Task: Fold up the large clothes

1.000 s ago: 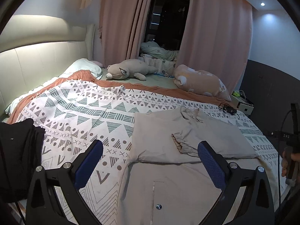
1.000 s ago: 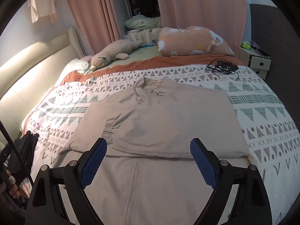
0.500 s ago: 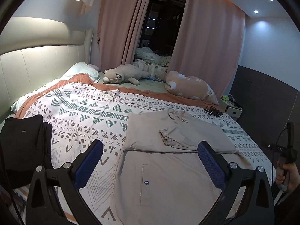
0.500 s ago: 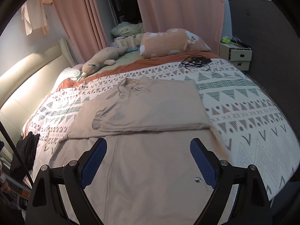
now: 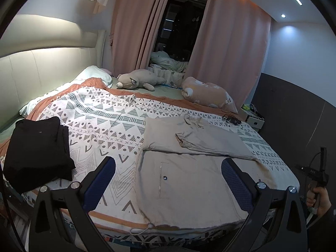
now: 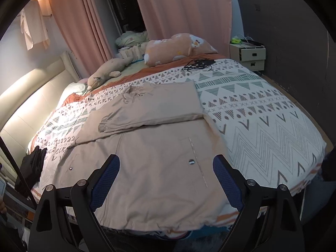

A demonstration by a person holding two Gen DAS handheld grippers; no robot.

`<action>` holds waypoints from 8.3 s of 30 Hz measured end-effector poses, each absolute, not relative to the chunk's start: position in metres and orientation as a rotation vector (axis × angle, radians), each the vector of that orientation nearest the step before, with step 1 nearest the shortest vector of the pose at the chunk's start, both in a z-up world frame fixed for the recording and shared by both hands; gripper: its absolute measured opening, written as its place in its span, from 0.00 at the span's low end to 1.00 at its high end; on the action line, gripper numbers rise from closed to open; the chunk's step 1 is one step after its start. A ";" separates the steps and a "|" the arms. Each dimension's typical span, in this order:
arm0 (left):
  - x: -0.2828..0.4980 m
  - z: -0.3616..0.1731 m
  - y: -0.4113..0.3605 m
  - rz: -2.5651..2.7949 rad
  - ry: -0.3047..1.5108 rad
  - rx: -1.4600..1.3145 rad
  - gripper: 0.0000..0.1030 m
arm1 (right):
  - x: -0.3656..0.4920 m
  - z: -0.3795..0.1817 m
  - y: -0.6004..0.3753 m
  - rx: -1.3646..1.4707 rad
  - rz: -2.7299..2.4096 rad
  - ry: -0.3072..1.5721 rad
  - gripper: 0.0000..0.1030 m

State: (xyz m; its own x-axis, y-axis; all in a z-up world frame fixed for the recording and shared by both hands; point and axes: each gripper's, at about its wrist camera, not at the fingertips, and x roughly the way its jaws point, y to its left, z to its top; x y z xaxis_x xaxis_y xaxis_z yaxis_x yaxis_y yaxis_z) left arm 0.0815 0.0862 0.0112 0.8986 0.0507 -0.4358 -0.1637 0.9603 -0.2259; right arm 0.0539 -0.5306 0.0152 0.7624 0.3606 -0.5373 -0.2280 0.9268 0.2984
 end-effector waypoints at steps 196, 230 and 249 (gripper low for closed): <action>0.241 -0.126 0.202 0.009 0.677 -1.053 1.00 | 0.309 -0.063 -0.425 0.470 0.583 0.809 0.92; 0.154 -0.202 0.233 0.215 0.717 -1.150 0.80 | 0.393 -0.134 -0.200 -0.126 0.540 1.090 0.21; 0.182 -0.222 0.232 0.215 0.769 -1.160 0.80 | 0.446 -0.135 -0.224 0.085 0.515 1.002 0.00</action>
State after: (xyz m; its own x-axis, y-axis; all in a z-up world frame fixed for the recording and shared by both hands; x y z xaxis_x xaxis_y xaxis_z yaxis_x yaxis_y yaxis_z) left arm 0.1818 0.2324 -0.2220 0.7303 -0.2267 -0.6444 -0.5278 0.4117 -0.7430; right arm 0.4461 -0.2241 -0.1354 0.4304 0.4503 -0.7823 -0.3734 0.8778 0.2999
